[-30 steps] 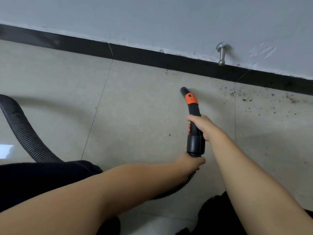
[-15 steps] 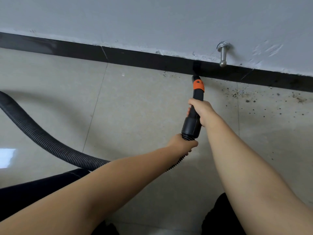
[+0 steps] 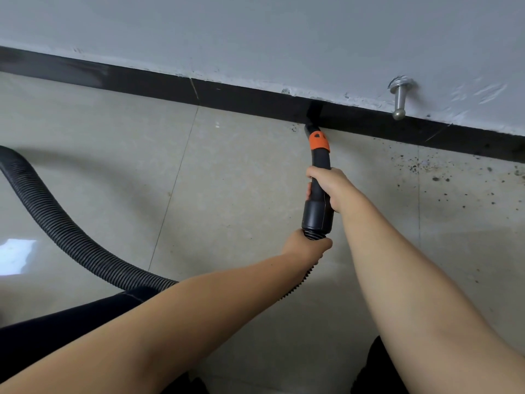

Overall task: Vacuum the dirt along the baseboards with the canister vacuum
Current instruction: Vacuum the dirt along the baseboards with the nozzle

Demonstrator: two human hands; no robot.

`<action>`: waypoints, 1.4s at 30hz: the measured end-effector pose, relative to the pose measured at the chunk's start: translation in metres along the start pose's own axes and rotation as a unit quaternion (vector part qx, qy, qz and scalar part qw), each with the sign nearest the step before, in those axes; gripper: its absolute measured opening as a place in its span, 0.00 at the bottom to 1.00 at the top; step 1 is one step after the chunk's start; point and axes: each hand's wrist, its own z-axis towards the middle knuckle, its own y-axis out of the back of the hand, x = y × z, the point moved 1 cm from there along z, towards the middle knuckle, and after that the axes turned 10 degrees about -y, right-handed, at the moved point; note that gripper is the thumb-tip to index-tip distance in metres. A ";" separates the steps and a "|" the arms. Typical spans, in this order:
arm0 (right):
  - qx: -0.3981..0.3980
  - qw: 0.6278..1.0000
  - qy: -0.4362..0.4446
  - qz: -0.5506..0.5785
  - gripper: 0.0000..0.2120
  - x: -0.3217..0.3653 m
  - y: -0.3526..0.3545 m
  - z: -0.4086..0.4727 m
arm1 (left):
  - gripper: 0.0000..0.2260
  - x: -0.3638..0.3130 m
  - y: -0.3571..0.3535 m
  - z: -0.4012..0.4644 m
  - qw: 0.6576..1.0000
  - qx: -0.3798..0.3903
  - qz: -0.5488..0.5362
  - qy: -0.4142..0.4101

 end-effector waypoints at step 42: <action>-0.092 0.988 -0.028 0.121 0.05 -0.020 0.089 0.001 | 0.10 -0.017 -0.055 0.011 0.989 0.127 0.066 0.030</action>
